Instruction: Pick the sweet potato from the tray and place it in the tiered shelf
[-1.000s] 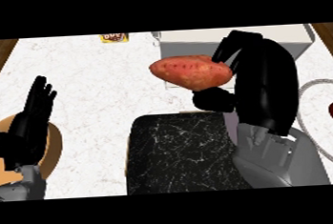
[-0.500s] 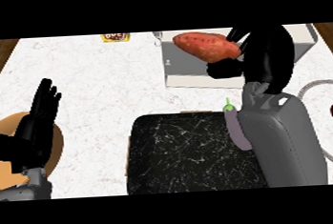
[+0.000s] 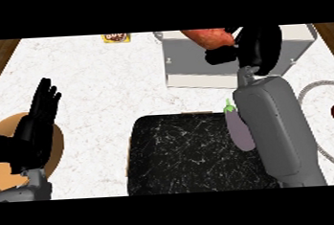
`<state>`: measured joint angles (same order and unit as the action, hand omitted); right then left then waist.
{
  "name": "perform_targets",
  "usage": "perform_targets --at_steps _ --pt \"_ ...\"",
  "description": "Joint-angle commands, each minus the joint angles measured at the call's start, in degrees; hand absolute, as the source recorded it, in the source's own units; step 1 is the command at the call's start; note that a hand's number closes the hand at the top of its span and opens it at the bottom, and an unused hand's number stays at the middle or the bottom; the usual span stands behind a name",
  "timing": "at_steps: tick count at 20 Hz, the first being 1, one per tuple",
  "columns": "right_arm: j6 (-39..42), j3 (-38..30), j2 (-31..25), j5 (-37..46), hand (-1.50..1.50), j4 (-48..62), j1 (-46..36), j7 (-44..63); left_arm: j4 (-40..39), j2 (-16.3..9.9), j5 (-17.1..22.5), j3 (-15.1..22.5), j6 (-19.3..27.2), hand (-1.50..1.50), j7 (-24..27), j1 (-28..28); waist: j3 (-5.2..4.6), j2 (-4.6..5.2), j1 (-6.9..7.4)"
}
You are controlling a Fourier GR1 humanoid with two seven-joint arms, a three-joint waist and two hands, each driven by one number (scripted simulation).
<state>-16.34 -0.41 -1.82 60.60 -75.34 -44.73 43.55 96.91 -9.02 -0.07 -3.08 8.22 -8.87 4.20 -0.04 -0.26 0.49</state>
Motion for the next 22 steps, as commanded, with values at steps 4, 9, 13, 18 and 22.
perform_targets --at_steps 4,9,13,18,22 --pt "-11.0 -7.8 -1.4 -4.7 1.50 10.7 -2.8 -6.0 2.4 -0.6 0.2 -0.6 -0.3 0.00 -2.7 0.3 0.08 0.48 0.43" --pt "-9.7 -8.5 0.4 -8.6 -1.50 17.9 -6.8 -7.6 -0.1 0.4 -0.7 0.2 -0.3 0.00 -0.8 1.4 0.05 0.58 0.65" --pt "-8.5 -10.7 -2.9 -13.9 -1.50 18.8 -4.8 -14.6 1.1 -0.9 0.9 -1.4 -1.9 0.00 -0.7 0.0 0.07 0.62 0.78" --pt "-11.5 -10.9 -1.7 -16.2 -1.50 20.4 -8.4 -18.6 2.0 0.9 -1.3 0.7 0.3 0.00 -3.8 2.6 0.08 0.55 0.67" --pt "-10.6 -11.7 -1.6 -20.5 -1.50 9.8 -6.0 -18.0 1.9 1.8 -1.9 0.9 0.3 0.00 -1.9 -1.4 0.05 0.23 -0.09"
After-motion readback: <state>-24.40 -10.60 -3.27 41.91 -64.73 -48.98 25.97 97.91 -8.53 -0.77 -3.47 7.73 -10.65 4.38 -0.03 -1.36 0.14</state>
